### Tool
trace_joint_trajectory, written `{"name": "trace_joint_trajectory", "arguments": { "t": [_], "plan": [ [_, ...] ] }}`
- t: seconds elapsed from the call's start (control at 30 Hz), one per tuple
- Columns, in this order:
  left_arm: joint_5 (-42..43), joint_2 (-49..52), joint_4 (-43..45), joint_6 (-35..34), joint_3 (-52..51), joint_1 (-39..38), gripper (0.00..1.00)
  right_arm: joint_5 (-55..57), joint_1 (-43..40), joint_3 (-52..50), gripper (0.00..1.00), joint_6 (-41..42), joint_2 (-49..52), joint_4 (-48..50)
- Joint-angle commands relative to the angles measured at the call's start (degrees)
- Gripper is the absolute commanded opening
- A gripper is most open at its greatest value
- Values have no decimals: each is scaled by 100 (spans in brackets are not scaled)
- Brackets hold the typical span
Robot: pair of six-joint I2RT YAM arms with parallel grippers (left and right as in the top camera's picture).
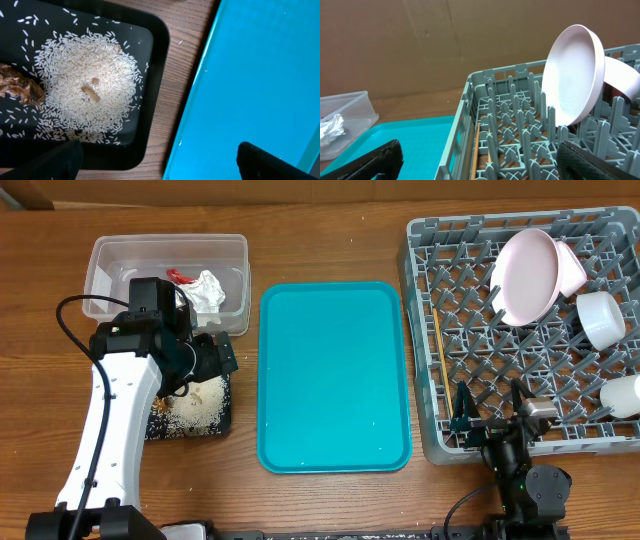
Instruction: Sort waste into correct bins and load items into the dishwasher
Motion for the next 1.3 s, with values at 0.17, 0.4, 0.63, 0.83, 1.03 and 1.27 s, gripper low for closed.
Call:
{"name": "trace_joint_trajectory", "arguments": {
  "t": [0.17,0.4,0.63,0.83,1.03,1.27],
  "plan": [
    [7,26,4,26,52,-39,100,50,-4,-61,100,22,-52,24],
    [4,24,4,26,52,-39,100,50,-4,-61,100,22,-52,26],
    [4,-273,4,26,52,-39,100,50,-4,-61,100,22,-52,26],
    [-144,-1200,-35,28,52,-39,100,50,-4,-61,100,22,-52,24],
    [-601,-2426,463,83,-92,-39,100,50,-4,-61,100,22,-52,24],
    [-601,-3681,1725,181,-1248,-39,100,50,-4,-61,100,22,-52,26]
  ]
}}
